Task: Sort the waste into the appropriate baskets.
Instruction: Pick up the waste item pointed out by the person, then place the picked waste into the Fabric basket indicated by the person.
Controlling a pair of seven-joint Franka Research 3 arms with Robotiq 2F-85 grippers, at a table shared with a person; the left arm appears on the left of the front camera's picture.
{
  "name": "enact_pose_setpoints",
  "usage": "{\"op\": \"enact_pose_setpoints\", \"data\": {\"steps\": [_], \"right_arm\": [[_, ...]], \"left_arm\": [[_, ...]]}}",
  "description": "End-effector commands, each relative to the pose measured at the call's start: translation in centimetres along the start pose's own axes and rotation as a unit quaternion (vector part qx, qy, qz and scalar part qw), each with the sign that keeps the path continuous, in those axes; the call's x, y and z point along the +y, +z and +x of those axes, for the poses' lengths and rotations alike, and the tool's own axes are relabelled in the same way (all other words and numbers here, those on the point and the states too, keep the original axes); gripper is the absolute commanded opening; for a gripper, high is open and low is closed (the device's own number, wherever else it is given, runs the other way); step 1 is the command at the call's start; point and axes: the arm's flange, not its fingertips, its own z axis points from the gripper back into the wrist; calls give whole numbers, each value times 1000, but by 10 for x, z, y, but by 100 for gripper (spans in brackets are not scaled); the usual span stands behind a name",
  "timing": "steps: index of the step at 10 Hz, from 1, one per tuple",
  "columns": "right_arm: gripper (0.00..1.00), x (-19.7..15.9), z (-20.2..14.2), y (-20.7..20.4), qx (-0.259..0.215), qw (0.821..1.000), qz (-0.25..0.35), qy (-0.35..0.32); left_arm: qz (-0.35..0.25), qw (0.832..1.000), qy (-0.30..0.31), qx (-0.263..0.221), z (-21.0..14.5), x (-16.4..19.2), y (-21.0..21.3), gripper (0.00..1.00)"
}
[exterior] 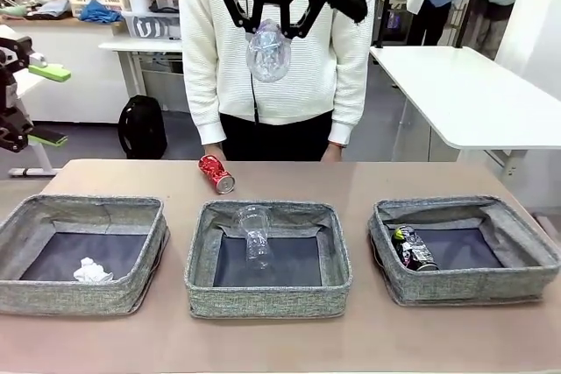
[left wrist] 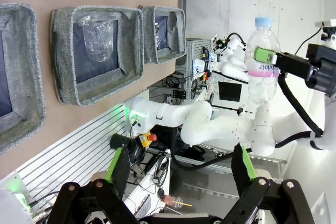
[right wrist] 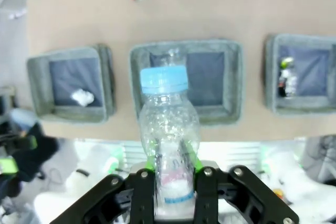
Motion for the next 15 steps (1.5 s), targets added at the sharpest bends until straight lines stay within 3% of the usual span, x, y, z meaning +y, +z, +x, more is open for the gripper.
{"op": "enact_pose_setpoints", "data": {"steps": [1, 4, 6, 7, 15], "right_arm": [[22, 13, 6, 27, -4, 1000, -9, -9], [22, 4, 11, 31, -8, 1000, -11, -11], [22, 0, 11, 39, -36, 999, 4, 4], [22, -3, 8, 27, -2, 1000, -1, -6], [22, -3, 8, 27, -2, 1000, -1, -6]], "left_arm": [[3, 1000, -9, 4, -2, 1, 2, 100], [3, 1000, -9, 4, -2, 1, 2, 100], [3, 1000, -9, 4, -2, 1, 2, 100], [3, 1000, -9, 4, -2, 1, 2, 100], [3, 1000, -9, 4, -2, 1, 2, 100]]}}
